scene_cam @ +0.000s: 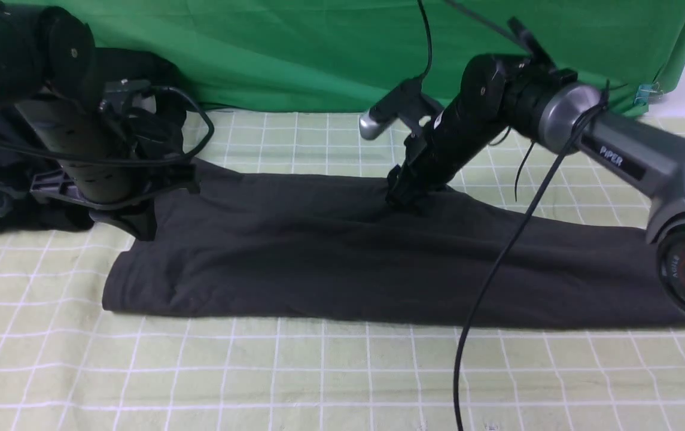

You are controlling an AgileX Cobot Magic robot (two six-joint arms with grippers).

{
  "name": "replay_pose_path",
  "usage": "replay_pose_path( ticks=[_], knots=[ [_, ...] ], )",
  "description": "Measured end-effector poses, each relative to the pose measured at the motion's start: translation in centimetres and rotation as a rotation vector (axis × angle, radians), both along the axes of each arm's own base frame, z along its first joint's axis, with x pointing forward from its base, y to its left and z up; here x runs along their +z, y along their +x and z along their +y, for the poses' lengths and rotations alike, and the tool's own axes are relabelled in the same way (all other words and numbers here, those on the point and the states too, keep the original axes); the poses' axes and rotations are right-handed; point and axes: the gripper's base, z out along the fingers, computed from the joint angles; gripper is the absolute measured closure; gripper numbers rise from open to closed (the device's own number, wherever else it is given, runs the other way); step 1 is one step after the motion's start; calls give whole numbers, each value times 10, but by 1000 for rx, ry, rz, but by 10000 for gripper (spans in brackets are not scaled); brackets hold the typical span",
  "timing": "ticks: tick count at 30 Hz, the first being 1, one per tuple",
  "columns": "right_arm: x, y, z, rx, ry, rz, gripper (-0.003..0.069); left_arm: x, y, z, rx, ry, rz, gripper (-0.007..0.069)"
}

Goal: Fold a long-sleeved shirt over a green coffee tablecloth.
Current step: 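Pull the folded dark garment lengthwise by its ends to straighten it flat on the table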

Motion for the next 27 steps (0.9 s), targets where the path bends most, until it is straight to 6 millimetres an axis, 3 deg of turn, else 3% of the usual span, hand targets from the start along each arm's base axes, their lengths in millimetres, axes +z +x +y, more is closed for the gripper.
replay_pose_path(
  ticks=[2,5,7,16,25,27],
  knots=[
    [-3,0,0,-4,0,6,382,0,0,0,0,0,0,627],
    [-2,2,0,-17,9,-7,568,0,0,0,0,0,0,627],
    [-2,3,0,-24,14,-16,632,0,0,0,0,0,0,627],
    [18,12,0,-30,14,-116,649,0,0,0,0,0,0,627],
    [21,17,0,-34,12,-173,644,0,-1,0,0,1,9,627],
    [21,19,0,-39,20,-195,582,0,-1,0,0,1,9,627]
  ],
)
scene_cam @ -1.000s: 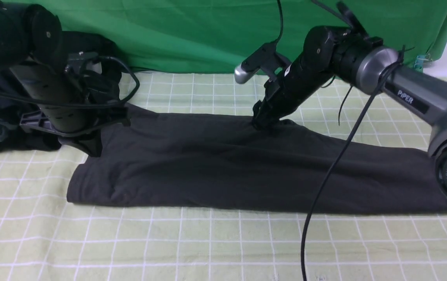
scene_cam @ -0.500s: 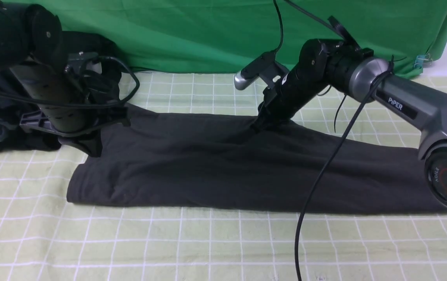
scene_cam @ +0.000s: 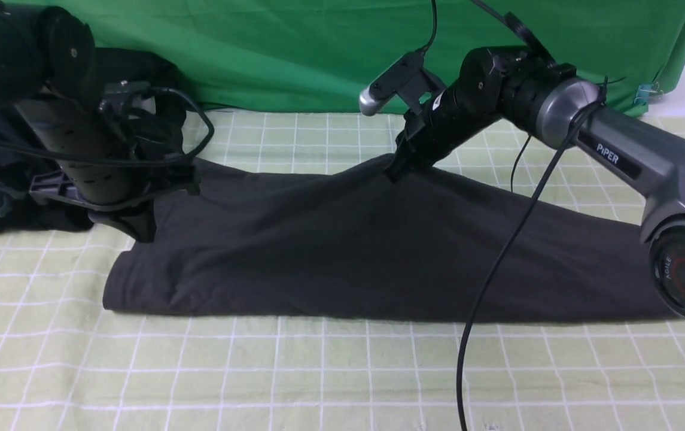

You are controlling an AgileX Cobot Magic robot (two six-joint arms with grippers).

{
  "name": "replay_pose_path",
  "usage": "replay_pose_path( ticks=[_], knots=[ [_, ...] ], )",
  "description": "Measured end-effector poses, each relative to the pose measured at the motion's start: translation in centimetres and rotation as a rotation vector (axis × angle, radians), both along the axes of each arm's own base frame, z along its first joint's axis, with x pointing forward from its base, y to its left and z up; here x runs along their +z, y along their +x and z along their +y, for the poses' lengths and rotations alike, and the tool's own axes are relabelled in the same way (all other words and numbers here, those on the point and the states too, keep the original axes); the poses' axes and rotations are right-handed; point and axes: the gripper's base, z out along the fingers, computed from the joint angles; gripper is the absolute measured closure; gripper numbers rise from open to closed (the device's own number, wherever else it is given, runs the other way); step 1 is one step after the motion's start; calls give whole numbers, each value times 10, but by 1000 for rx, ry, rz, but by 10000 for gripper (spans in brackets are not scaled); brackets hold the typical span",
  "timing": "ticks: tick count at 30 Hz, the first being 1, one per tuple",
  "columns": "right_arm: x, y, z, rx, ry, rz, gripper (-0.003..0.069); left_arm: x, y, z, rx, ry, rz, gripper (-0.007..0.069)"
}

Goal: Fold a long-sleeved shirt over a green coffee tablecloth.
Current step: 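Pull the folded dark garment lengthwise by its ends to straighten it flat on the table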

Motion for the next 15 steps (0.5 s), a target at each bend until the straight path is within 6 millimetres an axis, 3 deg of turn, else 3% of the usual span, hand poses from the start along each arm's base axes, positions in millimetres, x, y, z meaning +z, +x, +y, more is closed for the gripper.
replay_pose_path(
  ticks=[2,5,7,8,9,11,12,13,14,15],
  knots=[
    [0,1,0,-5,2,-6,540,0,0,0,0,0,0,627],
    [16,-3,-5,-58,-2,2,329,1,0,0,0,0,-3,627],
    [26,-6,-8,-76,-18,11,283,2,-1,0,0,-1,-7,627],
    [46,-11,-15,-100,-52,9,262,7,-2,0,0,-3,-19,627],
    [52,-13,-17,-108,-62,9,260,9,-3,0,0,-3,-24,627],
    [97,-28,-39,-169,-147,3,344,24,-8,1,0,-11,-71,627],
    [100,-30,-41,-174,-152,5,344,26,-9,1,0,-13,-80,627],
    [127,-41,-64,-225,-178,39,484,36,-13,1,2,-30,-104,627],
    [127,-40,-66,-230,-177,38,499,37,-13,1,0,-30,-107,627],
    [143,-46,-90,-294,-155,76,582,43,-16,0,-2,-45,-123,627]
  ],
)
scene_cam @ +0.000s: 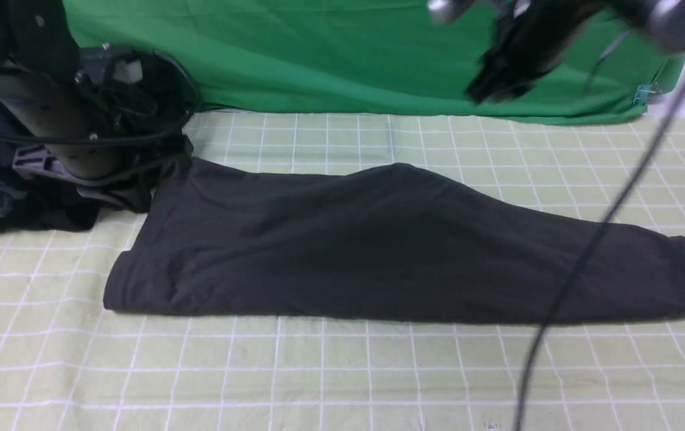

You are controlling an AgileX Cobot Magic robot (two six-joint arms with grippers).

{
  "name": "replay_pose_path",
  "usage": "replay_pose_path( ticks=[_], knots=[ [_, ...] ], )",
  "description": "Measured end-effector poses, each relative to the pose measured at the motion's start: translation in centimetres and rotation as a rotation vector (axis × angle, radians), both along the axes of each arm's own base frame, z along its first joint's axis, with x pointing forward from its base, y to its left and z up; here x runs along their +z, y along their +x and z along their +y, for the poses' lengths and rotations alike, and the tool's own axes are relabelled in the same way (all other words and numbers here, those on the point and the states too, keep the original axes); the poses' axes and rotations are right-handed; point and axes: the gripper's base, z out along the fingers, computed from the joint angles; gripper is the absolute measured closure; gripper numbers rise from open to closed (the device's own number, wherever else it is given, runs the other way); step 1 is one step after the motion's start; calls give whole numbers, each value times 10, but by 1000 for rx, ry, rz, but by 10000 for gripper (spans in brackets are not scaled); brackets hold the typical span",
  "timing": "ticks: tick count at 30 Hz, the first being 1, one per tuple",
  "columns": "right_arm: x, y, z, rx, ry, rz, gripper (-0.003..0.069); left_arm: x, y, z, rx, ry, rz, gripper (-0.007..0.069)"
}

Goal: Fold a long-sleeved shirt over a green coffee tablecloth.
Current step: 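Pull the folded dark garment lengthwise by its ends to straighten it flat on the table, then fold the right end of the dark garment over onto its left end with the right gripper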

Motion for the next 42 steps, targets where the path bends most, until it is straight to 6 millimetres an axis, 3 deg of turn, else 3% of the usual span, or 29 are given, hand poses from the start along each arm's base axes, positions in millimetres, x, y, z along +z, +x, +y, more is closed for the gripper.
replay_pose_path(
  ticks=[1,2,3,5,7,8,10,11,13,14,15,16,17,22,26,30,32,34,35,36,37,39,42],
  knots=[
    [3,0,-11,-34,15,12,598,2,-1,0,-1,-3,-4,627],
    [5,-3,-46,-134,89,63,638,6,-3,-1,-12,-17,-14,627],
    [5,-5,-58,-166,124,83,645,6,-3,-2,-17,-20,-15,627],
    [-10,-12,-99,-290,190,174,647,3,-4,-3,-21,-30,-7,627],
    [-25,-26,-130,-382,212,251,624,-5,-6,-3,-35,-26,8,627],
    [-31,-29,-136,-399,209,274,620,-5,-6,-3,-36,-26,8,627],
    [-54,-53,-168,-493,219,381,522,-21,-10,-2,-42,-23,24,627],
    [-59,-56,-170,-501,218,399,501,-23,-10,-2,-42,-25,24,627],
    [-81,-70,-193,-571,227,445,363,-40,-15,-2,-40,-27,30,627],
    [-87,-73,-196,-581,228,451,323,-44,-16,-2,-41,-25,32,627],
    [-104,-79,-204,-613,233,460,221,-56,-20,-1,-41,-22,44,627],
    [-104,-79,-205,-615,233,460,209,-57,-20,-1,-40,-22,43,627],
    [-117,-81,-208,-628,235,458,120,-68,-23,0,-41,-15,61,627],
    [-141,-74,-206,-631,245,438,49,-99,-27,1,-42,4,132,627],
    [-160,-64,-201,-616,239,427,76,-121,-27,2,-18,6,194,627],
    [-171,-59,-196,-603,234,423,115,-122,-28,2,-8,3,196,627],
    [-175,-58,-193,-594,229,427,176,-115,-29,2,-4,-1,174,627],
    [-175,-57,-192,-587,231,424,335,-103,-31,2,-2,-7,138,627],
    [-175,-57,-192,-585,232,424,354,-102,-31,2,-2,-8,134,627],
    [-175,-57,-192,-579,232,424,486,-91,-33,2,-1,-14,101,627],
    [-175,-57,-192,-575,233,424,553,-84,-35,3,-1,-16,81,627],
    [-174,-57,-194,-574,231,429,613,-66,-41,3,-2,-23,30,627],
    [-166,-57,-205,-611,227,440,635,-44,-51,5,-3,-29,-17,627]
  ],
)
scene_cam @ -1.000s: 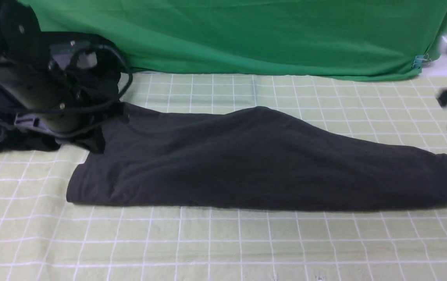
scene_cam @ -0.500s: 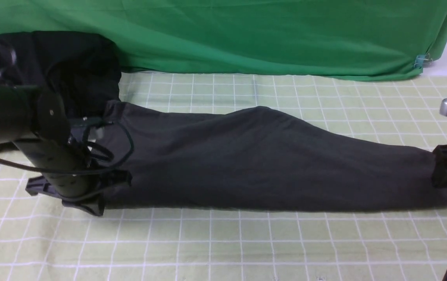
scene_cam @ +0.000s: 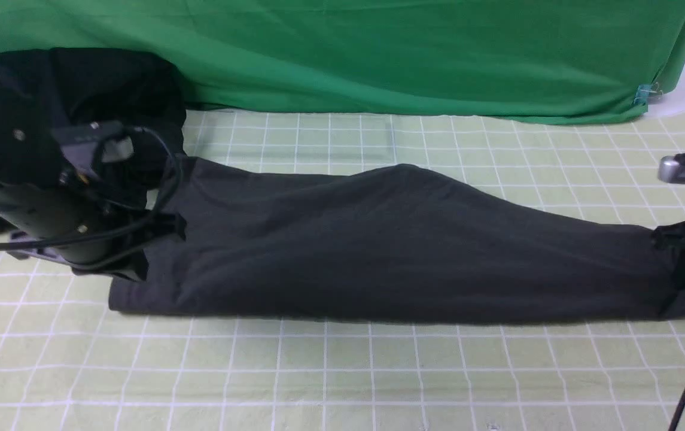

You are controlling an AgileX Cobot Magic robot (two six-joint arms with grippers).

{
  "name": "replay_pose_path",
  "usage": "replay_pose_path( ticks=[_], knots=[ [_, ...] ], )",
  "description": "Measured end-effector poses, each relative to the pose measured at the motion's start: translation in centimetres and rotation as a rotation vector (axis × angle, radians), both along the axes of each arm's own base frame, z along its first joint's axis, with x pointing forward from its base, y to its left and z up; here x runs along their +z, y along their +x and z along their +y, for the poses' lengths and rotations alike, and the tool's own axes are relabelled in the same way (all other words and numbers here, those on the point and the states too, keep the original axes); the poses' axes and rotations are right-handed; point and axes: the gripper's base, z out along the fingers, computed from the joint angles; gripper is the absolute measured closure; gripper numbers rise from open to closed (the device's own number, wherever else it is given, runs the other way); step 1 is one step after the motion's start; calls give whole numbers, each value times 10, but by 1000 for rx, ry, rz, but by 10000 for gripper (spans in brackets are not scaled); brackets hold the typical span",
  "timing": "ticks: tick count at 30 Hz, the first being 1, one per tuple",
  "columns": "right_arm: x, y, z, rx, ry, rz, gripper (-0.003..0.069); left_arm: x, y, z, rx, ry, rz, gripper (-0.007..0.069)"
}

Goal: Fold a long-sleeved shirt over a green coffee tablecloth.
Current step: 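Fold the right end of the dark garment over onto its left end with the right gripper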

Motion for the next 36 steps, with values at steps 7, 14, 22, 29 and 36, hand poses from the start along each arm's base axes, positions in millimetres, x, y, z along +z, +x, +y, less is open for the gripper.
replay_pose_path(
  ticks=[7,14,22,29,36],
  knots=[
    [73,-1,-38,-130,-68,-102,642,43,-26,10,27,6,-100,627],
    [158,1,9,-47,16,-234,643,42,-24,28,104,17,-92,627],
    [206,-3,135,229,128,-356,646,38,-21,33,127,13,-76,627],
    [212,-28,264,444,258,-469,647,38,-21,33,128,13,-76,627],
    [159,-40,356,543,328,-423,647,38,-21,32,131,2,-75,627]
  ],
)
